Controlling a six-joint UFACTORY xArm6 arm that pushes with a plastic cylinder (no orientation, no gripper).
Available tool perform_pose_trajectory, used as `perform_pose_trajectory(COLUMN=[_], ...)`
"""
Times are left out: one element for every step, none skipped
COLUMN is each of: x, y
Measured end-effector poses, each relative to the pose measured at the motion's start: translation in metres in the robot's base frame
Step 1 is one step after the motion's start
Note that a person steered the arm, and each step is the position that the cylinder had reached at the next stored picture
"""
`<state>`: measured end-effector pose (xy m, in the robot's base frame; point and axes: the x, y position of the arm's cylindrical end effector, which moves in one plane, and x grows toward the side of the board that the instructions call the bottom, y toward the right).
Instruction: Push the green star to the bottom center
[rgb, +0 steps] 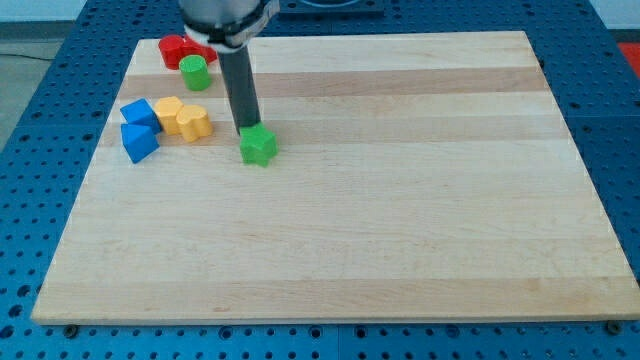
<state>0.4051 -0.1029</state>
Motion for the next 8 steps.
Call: perform_pose_trajectory(x=[0.052, 0.088, 0.065, 0.068, 0.122, 0.134, 0.115, 0.163], y=[0.052, 0.088, 0.06, 0.04, 0.055, 0.056, -0.003, -0.009])
